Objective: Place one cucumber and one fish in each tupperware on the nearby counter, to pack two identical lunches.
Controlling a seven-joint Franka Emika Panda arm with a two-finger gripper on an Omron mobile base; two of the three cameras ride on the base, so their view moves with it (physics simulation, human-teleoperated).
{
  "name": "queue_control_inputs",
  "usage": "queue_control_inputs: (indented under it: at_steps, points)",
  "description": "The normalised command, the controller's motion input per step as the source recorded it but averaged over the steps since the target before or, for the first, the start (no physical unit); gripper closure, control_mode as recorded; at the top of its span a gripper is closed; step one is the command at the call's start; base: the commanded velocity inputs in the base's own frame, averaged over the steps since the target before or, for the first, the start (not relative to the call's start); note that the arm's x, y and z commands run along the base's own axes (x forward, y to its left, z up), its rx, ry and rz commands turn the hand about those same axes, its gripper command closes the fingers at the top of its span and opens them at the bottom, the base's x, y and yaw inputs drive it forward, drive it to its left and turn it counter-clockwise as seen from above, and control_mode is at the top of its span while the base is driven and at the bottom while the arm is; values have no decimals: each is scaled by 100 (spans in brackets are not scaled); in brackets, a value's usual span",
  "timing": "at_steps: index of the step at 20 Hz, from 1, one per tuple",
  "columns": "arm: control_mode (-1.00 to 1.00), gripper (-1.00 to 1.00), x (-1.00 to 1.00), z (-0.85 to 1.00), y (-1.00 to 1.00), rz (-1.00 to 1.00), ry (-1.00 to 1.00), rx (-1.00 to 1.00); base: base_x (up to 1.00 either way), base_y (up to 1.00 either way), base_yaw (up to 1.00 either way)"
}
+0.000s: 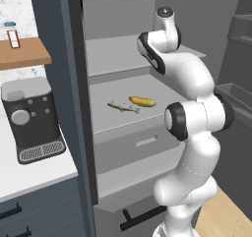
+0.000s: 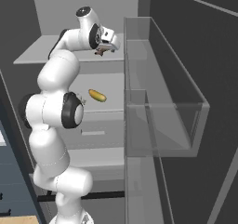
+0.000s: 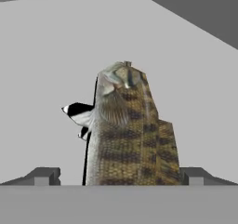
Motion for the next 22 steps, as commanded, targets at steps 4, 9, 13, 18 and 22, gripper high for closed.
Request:
queue_control_inputs:
  at_steps: [4, 9, 13, 18, 22]
  points:
    - [-100, -100, 0, -33, 0, 0, 4, 2, 0, 0, 0]
    - [-100, 100, 0, -21, 0, 0, 7, 2, 0, 0, 0]
    - [-100, 100, -1, 0, 1, 0, 2, 0, 0, 0, 0]
    - [-100, 100, -24, 0, 23, 4, -4, 0, 0, 0, 0]
    - [-100, 100, -13, -15, 28, 11, -26, -1, 0, 0, 0]
